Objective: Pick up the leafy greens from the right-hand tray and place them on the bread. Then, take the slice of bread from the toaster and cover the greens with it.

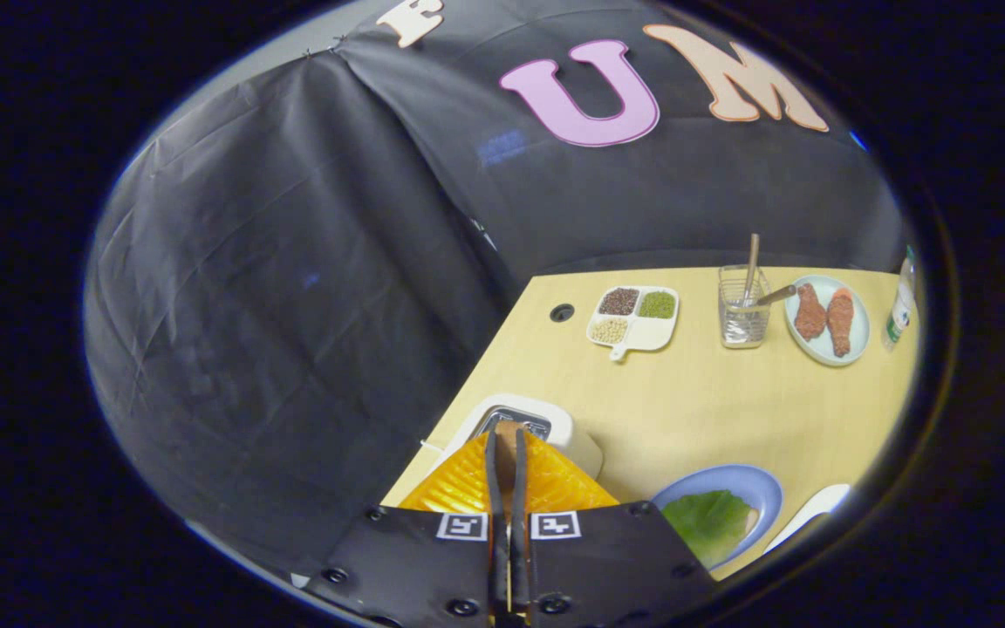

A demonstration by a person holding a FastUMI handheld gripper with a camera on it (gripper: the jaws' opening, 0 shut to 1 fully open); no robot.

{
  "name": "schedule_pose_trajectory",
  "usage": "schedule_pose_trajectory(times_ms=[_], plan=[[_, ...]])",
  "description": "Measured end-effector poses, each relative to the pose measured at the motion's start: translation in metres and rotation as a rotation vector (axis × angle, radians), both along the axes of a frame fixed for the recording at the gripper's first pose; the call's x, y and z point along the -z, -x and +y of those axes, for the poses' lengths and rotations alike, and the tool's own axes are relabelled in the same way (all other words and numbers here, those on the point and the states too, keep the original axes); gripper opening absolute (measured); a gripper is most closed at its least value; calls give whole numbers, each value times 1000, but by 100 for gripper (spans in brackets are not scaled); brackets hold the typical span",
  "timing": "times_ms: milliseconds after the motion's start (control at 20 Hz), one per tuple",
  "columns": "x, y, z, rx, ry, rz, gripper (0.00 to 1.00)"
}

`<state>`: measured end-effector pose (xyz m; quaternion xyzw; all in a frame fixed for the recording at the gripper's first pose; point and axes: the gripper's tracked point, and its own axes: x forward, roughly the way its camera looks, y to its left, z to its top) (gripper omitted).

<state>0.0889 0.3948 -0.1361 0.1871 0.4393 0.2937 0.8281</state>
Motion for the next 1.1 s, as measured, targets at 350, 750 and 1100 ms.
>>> schedule_pose_trajectory(times_ms=[350, 750, 1100], plan=[[-13, 0, -25, 17, -42, -20, 4], [-10, -2, -62, 47, -39, -37, 4], [29, 12, -97, 85, -5, 23, 4]])
